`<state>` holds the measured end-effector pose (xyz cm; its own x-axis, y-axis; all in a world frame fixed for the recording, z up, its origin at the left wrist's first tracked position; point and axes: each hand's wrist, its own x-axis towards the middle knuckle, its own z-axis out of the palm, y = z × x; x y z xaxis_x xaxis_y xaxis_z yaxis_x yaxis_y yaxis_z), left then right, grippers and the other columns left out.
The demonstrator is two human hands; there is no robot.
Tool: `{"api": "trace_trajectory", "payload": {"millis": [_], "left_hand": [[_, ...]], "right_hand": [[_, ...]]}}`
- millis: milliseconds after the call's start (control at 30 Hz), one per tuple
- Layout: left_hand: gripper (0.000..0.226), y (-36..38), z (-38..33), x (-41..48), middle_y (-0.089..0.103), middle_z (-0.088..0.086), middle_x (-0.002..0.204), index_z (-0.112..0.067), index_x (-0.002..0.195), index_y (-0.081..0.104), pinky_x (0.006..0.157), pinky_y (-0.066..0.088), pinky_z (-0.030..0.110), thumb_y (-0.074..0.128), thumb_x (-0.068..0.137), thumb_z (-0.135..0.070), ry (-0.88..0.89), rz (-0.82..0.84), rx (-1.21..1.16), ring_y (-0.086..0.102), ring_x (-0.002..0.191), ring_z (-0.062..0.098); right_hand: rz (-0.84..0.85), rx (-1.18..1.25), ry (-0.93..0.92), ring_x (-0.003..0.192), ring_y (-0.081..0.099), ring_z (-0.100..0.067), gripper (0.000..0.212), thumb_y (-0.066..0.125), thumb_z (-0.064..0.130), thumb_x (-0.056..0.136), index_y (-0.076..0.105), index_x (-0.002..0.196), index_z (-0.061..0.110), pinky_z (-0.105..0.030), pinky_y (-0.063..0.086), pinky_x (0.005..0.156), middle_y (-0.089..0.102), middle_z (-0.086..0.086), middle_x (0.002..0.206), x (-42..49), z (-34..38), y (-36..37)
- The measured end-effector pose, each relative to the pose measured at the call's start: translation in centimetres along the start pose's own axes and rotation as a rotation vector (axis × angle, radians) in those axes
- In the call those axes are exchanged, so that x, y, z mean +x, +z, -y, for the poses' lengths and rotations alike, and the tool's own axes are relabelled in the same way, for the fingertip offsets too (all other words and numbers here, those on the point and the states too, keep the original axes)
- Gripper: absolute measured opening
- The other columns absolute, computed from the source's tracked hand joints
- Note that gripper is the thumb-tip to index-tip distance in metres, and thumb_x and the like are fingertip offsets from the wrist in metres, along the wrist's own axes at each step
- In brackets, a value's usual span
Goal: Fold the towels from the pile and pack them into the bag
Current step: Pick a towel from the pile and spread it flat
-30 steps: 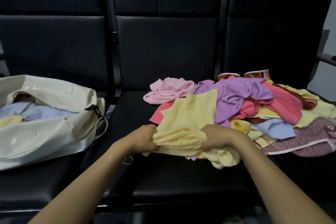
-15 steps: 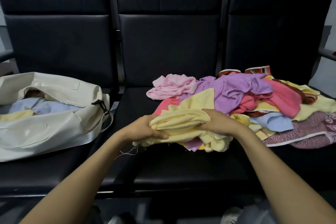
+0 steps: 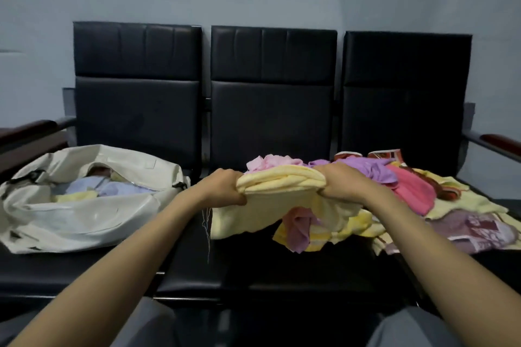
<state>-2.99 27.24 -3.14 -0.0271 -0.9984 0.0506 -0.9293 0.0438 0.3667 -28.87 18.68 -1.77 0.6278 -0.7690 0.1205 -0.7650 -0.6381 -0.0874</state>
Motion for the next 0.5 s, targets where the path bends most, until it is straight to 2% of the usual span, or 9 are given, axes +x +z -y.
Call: {"api": "trace_trajectory", "payload": {"millis": [67, 133, 267, 433, 500], "left_hand": [[0.025, -2.6, -0.8, -0.8, 0.066, -0.002, 0.086, -0.017, 0.098, 0.065, 0.071, 0.049, 0.03, 0.072, 0.075, -0.023, 0.029, -0.016, -0.035, 0.061, 0.084, 0.014], [0.027, -5.3, -1.5, -1.6, 0.068, -0.002, 0.092, -0.019, 0.102, 0.065, 0.073, 0.048, 0.026, 0.073, 0.077, -0.022, 0.059, -0.035, -0.067, 0.061, 0.087, 0.012], [0.027, -9.7, -1.8, -2.2, 0.068, -0.007, 0.097, -0.029, 0.103, 0.064, 0.07, 0.044, 0.017, 0.072, 0.081, -0.015, 0.102, -0.068, -0.218, 0.061, 0.09, 0.007], [0.021, -10.0, -0.6, 1.1, 0.066, -0.004, 0.097, -0.025, 0.103, 0.06, 0.08, 0.049, 0.034, 0.066, 0.083, -0.025, -0.004, -0.07, 0.09, 0.061, 0.094, 0.017], [0.02, -9.0, 0.2, 3.2, 0.061, -0.002, 0.101, -0.022, 0.108, 0.053, 0.082, 0.042, 0.038, 0.055, 0.088, -0.025, -0.049, -0.181, 0.301, 0.059, 0.098, 0.023]], "right_hand": [[-0.011, 0.012, -0.02, 0.097, 0.061, -0.026, 0.013, 0.06, 0.023, 0.08, 0.059, 0.093, 0.026, -0.04, 0.05, 0.077, 0.067, 0.001, 0.098, -0.7, 0.8, -2.8], [-0.037, 0.106, -0.014, 0.086, 0.061, -0.02, 0.015, 0.071, 0.021, 0.072, 0.059, 0.081, 0.021, -0.038, 0.049, 0.072, 0.066, 0.003, 0.085, -1.3, 1.4, -5.8], [-0.04, 0.287, 0.001, 0.079, 0.064, -0.014, 0.026, 0.081, 0.019, 0.063, 0.063, 0.081, 0.017, -0.035, 0.052, 0.07, 0.068, 0.003, 0.08, -1.0, 2.2, -9.8], [0.056, 0.212, 0.077, 0.083, 0.064, -0.019, 0.026, 0.079, 0.025, 0.063, 0.06, 0.08, 0.023, -0.038, 0.053, 0.069, 0.067, 0.004, 0.083, 3.4, 1.4, -8.7], [-0.033, 0.067, 0.13, 0.086, 0.06, -0.023, 0.017, 0.067, 0.029, 0.074, 0.054, 0.081, 0.023, -0.035, 0.046, 0.066, 0.063, 0.004, 0.086, 5.8, 1.4, -7.5]]}}
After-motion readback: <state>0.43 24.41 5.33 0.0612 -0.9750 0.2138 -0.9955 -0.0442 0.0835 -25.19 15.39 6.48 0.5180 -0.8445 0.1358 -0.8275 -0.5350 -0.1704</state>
